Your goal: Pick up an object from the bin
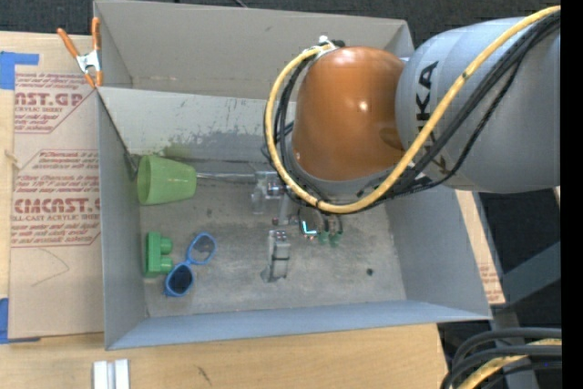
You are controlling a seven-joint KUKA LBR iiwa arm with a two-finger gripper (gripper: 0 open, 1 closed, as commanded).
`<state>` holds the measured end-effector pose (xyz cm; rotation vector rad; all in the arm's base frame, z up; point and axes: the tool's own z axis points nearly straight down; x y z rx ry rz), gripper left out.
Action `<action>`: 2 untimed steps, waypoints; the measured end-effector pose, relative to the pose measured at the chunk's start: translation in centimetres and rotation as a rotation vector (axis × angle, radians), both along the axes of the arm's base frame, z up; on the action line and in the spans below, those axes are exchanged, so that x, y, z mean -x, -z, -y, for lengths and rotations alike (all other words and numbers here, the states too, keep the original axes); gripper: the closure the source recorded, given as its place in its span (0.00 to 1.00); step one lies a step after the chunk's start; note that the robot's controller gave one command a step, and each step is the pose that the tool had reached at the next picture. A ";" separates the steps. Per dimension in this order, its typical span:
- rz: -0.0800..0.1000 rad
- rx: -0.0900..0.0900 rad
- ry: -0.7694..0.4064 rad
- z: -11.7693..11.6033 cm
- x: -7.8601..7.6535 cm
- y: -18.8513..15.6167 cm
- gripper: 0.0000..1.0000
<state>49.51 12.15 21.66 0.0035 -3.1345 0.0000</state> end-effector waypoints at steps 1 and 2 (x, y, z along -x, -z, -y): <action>0.002 -0.001 -0.024 -4.8 -2.7 15.1 0.00; 0.008 -0.001 -0.021 -4.7 -2.9 14.7 1.00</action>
Offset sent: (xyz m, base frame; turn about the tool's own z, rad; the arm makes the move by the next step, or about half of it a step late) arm 0.0287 0.0467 -0.1466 -0.0209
